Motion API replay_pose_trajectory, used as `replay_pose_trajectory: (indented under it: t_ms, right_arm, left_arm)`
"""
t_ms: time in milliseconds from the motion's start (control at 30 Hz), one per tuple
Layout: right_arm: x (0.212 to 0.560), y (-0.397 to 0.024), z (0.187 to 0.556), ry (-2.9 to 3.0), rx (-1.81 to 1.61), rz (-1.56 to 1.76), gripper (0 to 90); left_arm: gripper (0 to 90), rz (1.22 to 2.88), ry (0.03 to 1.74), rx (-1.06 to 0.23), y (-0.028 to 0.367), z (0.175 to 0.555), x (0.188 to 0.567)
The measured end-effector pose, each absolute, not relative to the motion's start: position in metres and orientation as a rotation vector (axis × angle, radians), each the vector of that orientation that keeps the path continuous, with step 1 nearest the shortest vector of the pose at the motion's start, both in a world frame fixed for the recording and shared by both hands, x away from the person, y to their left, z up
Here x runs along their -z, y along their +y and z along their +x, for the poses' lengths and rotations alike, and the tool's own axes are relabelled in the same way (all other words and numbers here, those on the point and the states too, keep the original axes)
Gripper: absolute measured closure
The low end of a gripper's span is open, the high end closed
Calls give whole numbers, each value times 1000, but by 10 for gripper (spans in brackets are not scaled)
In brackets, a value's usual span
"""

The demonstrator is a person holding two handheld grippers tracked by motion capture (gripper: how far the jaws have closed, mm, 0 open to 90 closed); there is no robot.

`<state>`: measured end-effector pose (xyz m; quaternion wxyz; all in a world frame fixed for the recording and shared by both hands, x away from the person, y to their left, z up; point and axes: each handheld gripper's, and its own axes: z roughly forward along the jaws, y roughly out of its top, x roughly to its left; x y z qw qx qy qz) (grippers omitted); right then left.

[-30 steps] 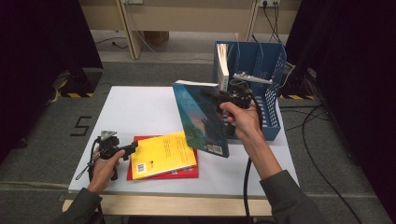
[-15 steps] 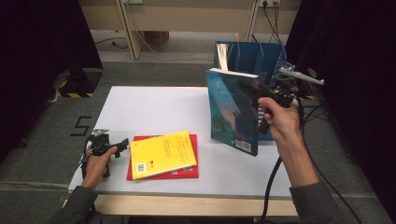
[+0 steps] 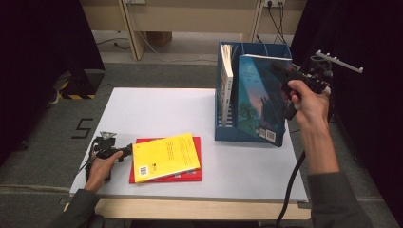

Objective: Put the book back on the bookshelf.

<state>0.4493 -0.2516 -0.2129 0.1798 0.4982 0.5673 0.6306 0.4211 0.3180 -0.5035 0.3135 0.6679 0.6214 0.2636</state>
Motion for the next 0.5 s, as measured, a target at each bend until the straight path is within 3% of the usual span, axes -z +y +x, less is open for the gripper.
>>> replay_pose_trajectory:
  t_ms: [500]
  right_arm:
    - [208,-256,522,1427,-1713,1528,705]
  left_arm:
    - [126,1746,1639,-678,320,421,503]
